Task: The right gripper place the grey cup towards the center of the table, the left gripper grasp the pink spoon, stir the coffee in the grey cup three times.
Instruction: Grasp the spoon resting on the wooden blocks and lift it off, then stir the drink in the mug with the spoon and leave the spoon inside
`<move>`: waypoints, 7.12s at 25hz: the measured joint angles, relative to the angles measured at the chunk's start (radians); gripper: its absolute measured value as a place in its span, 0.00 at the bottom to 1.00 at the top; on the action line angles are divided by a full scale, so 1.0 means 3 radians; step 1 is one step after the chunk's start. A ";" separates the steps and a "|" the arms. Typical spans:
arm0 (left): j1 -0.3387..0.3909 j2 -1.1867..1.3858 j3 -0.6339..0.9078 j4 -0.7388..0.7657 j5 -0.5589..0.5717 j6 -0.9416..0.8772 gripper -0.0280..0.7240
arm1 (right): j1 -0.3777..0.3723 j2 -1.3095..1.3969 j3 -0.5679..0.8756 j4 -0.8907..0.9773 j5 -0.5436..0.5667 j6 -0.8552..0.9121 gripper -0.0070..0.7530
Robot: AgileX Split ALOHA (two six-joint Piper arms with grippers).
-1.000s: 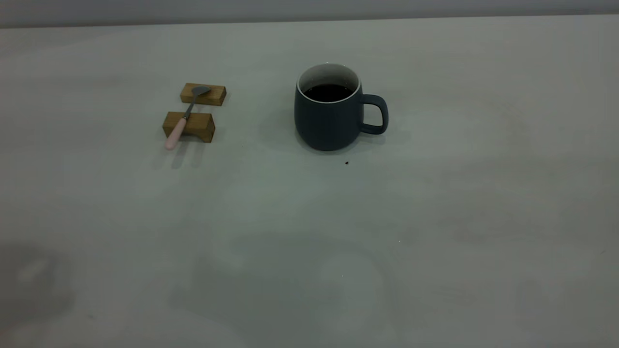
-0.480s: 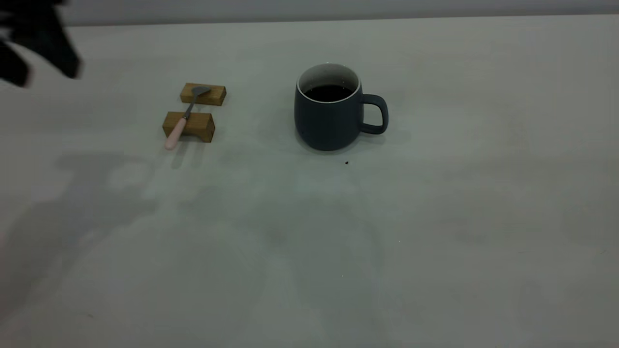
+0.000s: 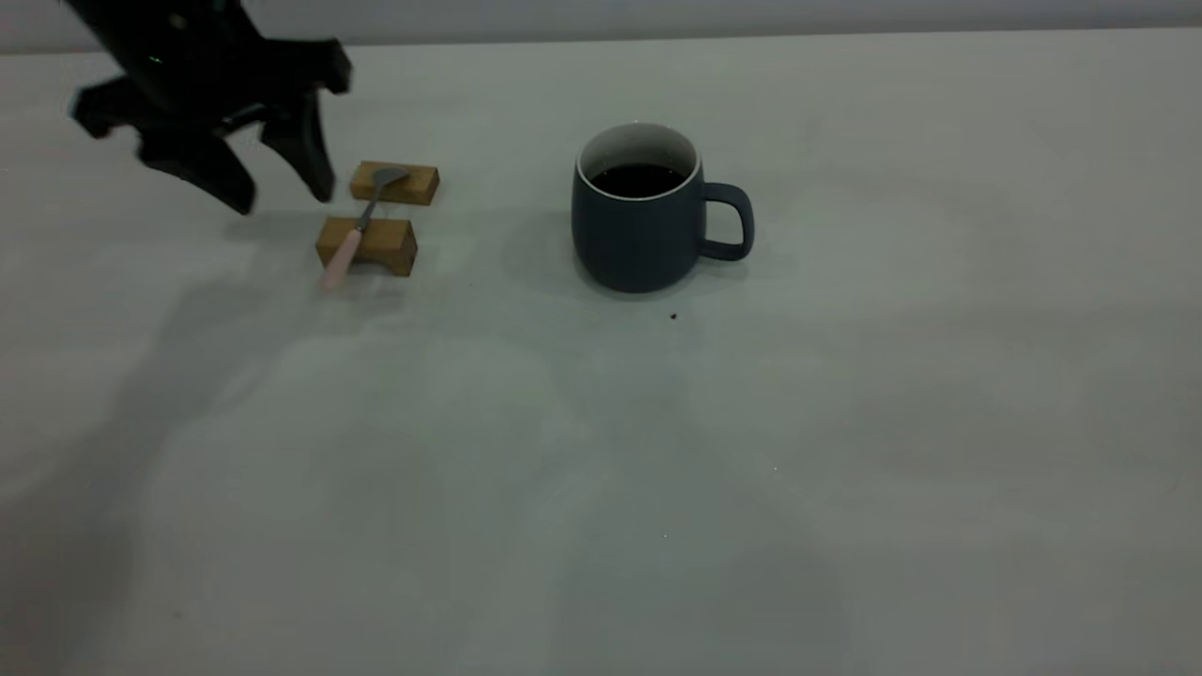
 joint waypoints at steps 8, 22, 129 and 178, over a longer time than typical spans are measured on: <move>-0.0085 0.0461 -0.0364 0.0000 0.0101 -0.0014 0.78 | 0.0000 0.0000 0.0000 0.0000 0.0000 0.0000 0.59; -0.0095 0.0825 -0.0500 -0.0002 0.0030 -0.0028 0.77 | 0.0000 -0.0002 0.0000 0.0000 0.0001 0.0000 0.59; -0.0479 0.1453 -0.1420 -0.4863 0.1461 -0.2354 0.20 | 0.0000 -0.0006 0.0000 0.0000 0.0001 0.0000 0.59; -0.0407 0.1463 -0.1457 -0.4820 0.1323 -0.2594 0.20 | 0.0000 -0.0006 0.0000 0.0000 0.0001 0.0000 0.59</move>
